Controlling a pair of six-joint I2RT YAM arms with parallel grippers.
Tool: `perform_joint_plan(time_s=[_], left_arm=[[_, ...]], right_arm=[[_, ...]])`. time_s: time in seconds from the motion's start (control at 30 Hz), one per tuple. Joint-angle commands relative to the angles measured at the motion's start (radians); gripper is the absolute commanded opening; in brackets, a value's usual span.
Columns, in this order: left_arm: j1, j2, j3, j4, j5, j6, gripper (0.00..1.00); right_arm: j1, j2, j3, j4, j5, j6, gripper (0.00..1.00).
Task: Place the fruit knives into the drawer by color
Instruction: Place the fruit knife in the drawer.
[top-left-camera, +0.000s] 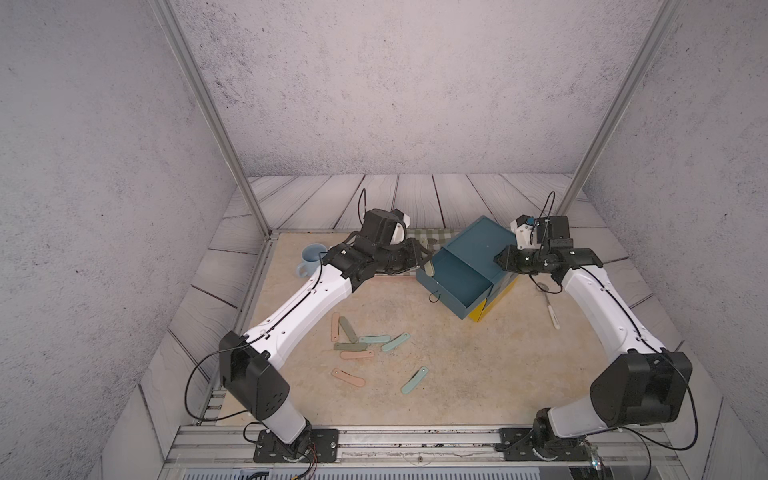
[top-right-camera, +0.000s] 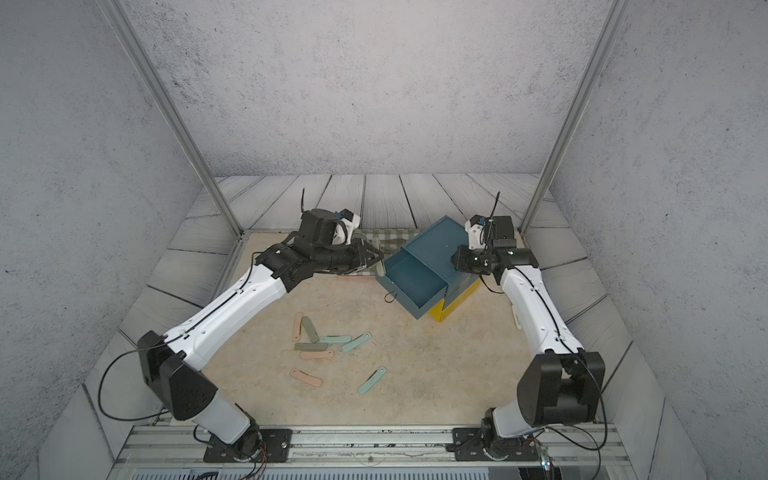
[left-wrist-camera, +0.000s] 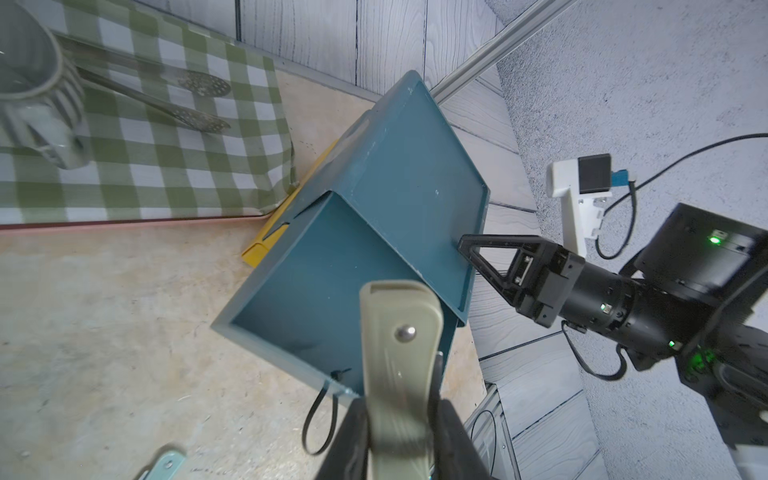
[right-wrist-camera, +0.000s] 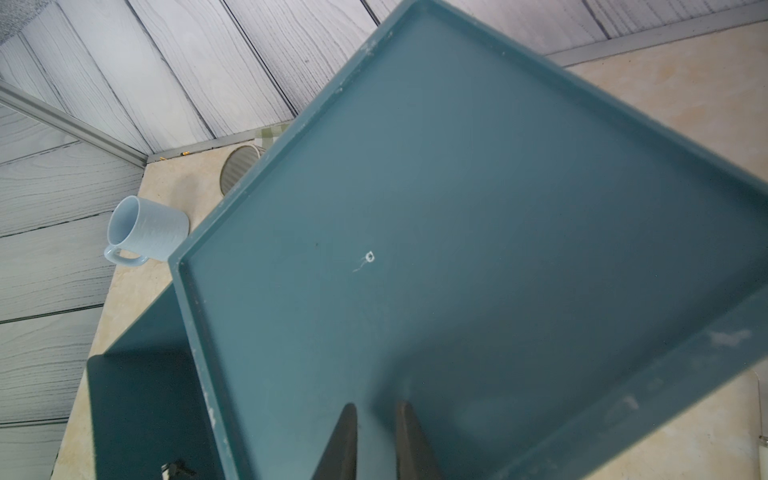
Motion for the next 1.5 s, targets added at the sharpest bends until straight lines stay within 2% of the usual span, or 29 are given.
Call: perform_joint_plan(time_s=[0.0,0.27,0.67,1.47], left_arm=[[-0.036,0.062,0.080,0.009,-0.047,-0.058,0.13],[-0.059,0.131,0.153,-0.033,-0.165,-0.137,0.13],[-0.100,0.231,0.231,-0.115,-0.206,-0.174,0.12],[-0.137,0.261,0.199,-0.130,-0.238,-0.213,0.13]], right_arm=[[0.001,0.042,-0.053,-0.123,0.022,0.007,0.20],[0.001,0.041,-0.053,-0.117,0.014,0.014,0.20],[0.001,0.041,-0.063,-0.118,0.024,0.009,0.20],[0.001,0.040,-0.076,-0.122,0.032,0.001,0.20]])
